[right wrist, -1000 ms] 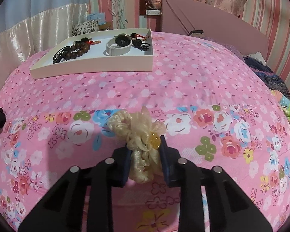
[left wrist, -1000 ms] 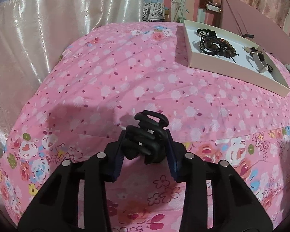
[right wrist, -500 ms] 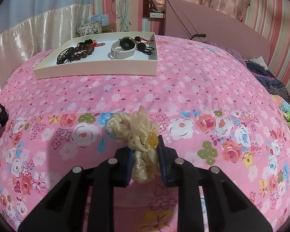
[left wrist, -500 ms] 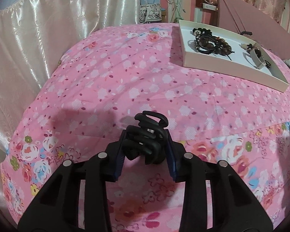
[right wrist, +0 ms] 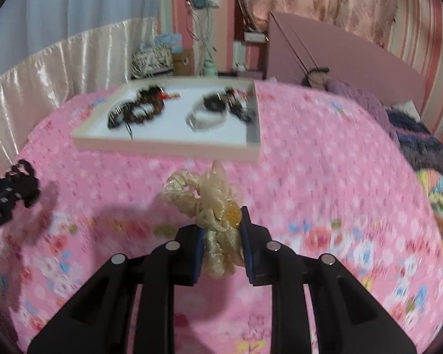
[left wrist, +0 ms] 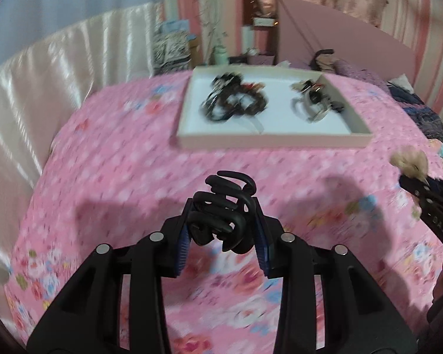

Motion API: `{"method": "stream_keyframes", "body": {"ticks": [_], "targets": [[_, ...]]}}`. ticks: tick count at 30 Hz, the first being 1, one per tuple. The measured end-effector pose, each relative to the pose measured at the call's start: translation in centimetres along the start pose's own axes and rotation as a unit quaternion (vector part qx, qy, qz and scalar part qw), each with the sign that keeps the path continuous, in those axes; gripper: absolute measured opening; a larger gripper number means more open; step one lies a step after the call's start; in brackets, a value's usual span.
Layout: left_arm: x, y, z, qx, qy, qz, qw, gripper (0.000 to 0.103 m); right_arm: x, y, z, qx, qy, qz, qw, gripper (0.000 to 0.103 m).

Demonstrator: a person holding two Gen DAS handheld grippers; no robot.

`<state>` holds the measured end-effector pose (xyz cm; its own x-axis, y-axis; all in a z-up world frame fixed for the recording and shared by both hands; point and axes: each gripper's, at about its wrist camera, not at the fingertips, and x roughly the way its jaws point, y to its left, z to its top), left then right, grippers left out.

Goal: Organize jewelry
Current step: 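Carry the claw clip and scrunchie over the tray and open both tools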

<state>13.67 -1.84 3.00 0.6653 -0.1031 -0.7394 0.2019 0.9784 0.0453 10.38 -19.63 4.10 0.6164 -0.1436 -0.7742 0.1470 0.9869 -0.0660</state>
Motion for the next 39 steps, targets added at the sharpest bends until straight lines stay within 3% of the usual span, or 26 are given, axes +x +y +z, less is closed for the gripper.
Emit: {"method": "stream_keyframes", "body": {"ticks": [9,17,27,34,39], "targets": [[0.5,-2.4,7.5,0.017,-0.037,-0.015,0.9991,0.036,1.6,1.1,7.8,-0.005,-0.023,0.012,1.000,0.022],[4.8,-2.7,13.7,-0.017,-0.027,-0.039,0.9987,0.036,8.2,0.0,13.3,0.042,0.015,0.037,0.998,0.022],[13.9,-3.0,11.6,-0.029,0.057,-0.032,0.9974,0.036,15.9,-0.4,9.9,0.057,0.109,0.029,0.992,0.022],[16.3,-3.1,10.1,-0.016,0.074,-0.014,0.9970,0.036,17.3,0.4,9.1,0.050,0.109,0.013,0.993,0.022],[16.2,-3.3,9.8,-0.007,0.064,-0.003,0.9979,0.036,17.7,0.6,8.7,0.053,0.105,0.003,0.993,0.022]]}}
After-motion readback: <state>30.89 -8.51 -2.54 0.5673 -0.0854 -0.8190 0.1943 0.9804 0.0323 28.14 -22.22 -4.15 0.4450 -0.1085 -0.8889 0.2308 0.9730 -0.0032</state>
